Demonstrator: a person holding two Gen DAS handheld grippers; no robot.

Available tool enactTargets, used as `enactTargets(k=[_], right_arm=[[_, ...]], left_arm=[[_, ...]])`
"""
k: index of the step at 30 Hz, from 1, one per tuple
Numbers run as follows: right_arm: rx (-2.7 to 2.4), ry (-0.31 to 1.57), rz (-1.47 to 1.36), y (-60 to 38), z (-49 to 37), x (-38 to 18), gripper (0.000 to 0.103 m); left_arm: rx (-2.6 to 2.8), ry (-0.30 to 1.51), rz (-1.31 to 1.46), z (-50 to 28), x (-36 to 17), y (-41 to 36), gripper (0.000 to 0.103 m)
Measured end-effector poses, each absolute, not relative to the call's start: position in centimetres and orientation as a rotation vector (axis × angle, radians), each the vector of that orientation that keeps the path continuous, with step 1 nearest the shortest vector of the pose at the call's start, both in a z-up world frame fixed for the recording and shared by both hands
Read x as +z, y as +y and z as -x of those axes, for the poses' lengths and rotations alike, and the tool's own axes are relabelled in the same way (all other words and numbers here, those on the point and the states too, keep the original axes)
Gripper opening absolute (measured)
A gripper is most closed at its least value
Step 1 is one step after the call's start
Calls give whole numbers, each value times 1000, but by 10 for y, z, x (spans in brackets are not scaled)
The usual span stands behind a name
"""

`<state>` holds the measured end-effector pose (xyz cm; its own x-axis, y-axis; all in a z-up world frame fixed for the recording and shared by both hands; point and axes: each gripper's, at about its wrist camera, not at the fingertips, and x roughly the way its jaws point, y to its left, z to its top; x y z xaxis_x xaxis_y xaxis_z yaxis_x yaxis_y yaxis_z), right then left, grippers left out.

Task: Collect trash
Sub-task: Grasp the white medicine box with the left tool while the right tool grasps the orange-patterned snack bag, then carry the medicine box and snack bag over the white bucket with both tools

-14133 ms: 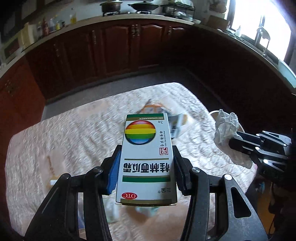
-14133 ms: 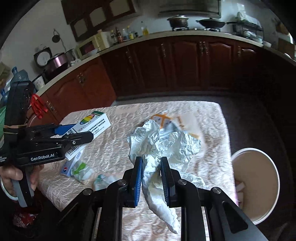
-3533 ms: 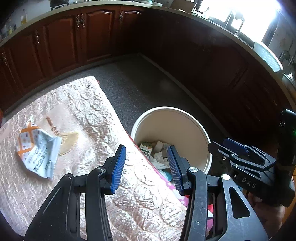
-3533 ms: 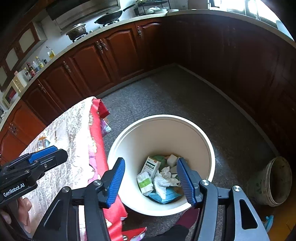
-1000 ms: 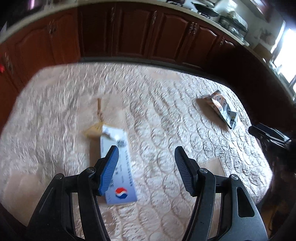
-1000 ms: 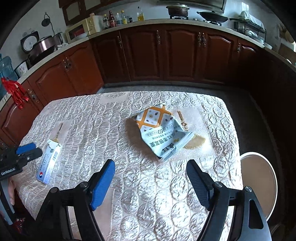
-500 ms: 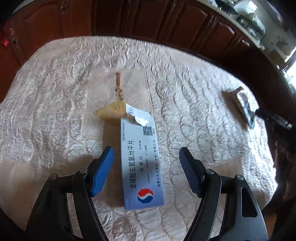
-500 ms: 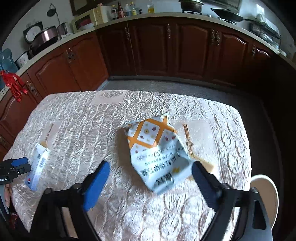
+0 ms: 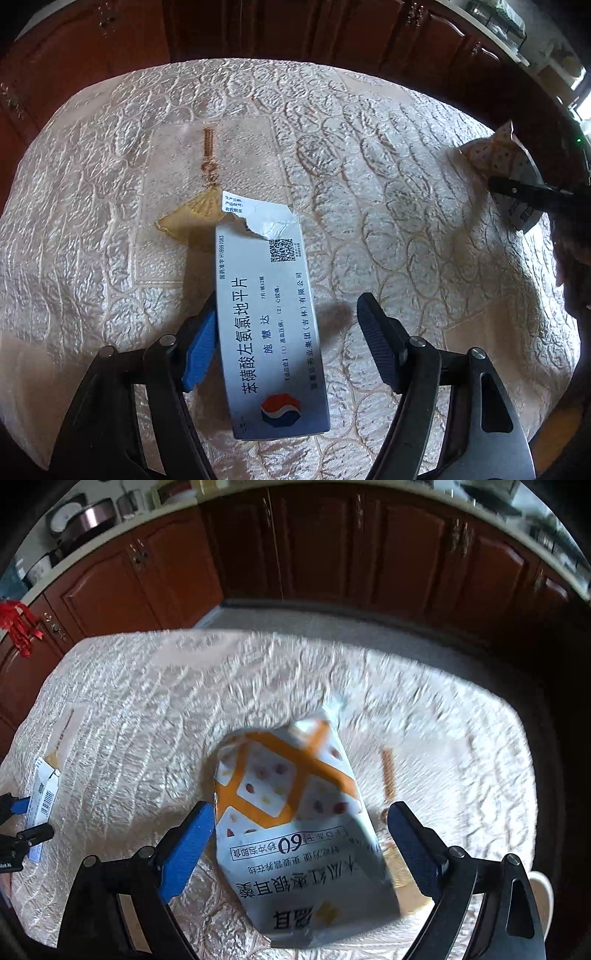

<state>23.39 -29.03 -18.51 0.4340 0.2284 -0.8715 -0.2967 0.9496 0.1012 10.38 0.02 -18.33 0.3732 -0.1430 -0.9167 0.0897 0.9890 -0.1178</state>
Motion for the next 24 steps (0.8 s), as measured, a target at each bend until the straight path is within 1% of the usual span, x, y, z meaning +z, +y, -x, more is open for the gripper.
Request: enactTargets(k=[1, 2, 3, 4, 5, 7, 8, 9, 16, 24], right_arm=[[330, 1069, 58, -291, -232, -187, 84], [325, 1059, 52, -292, -229, -187, 69], [327, 1047, 37, -294, -226, -186, 58], [338, 1043, 12, -296, -223, -185, 38], [353, 1045, -34, -299, -219, -183, 27], [367, 1046, -92, -305, -210, -180, 25], [388, 1037, -125, -307, -202, -176, 21], [401, 1029, -146, -308, -195, -173, 20], [428, 981, -262, -323, -145, -155, 18], [424, 929, -314, -352, -92, -133, 18]], left_arm=[[-151, 1177, 44, -105, -183, 2, 44], [-149, 1177, 31, -106, -182, 1, 44], [-162, 1174, 41, -106, -181, 1, 44], [-176, 1174, 53, -107, -179, 0, 44], [-187, 1172, 63, -107, -176, 0, 44], [-203, 1154, 80, -108, -170, -3, 44], [-215, 1141, 91, -107, -164, -5, 44], [-223, 1134, 99, -107, -161, -7, 44], [-283, 1089, 99, -111, -136, -36, 44], [-360, 1042, 59, -110, -114, -86, 44]])
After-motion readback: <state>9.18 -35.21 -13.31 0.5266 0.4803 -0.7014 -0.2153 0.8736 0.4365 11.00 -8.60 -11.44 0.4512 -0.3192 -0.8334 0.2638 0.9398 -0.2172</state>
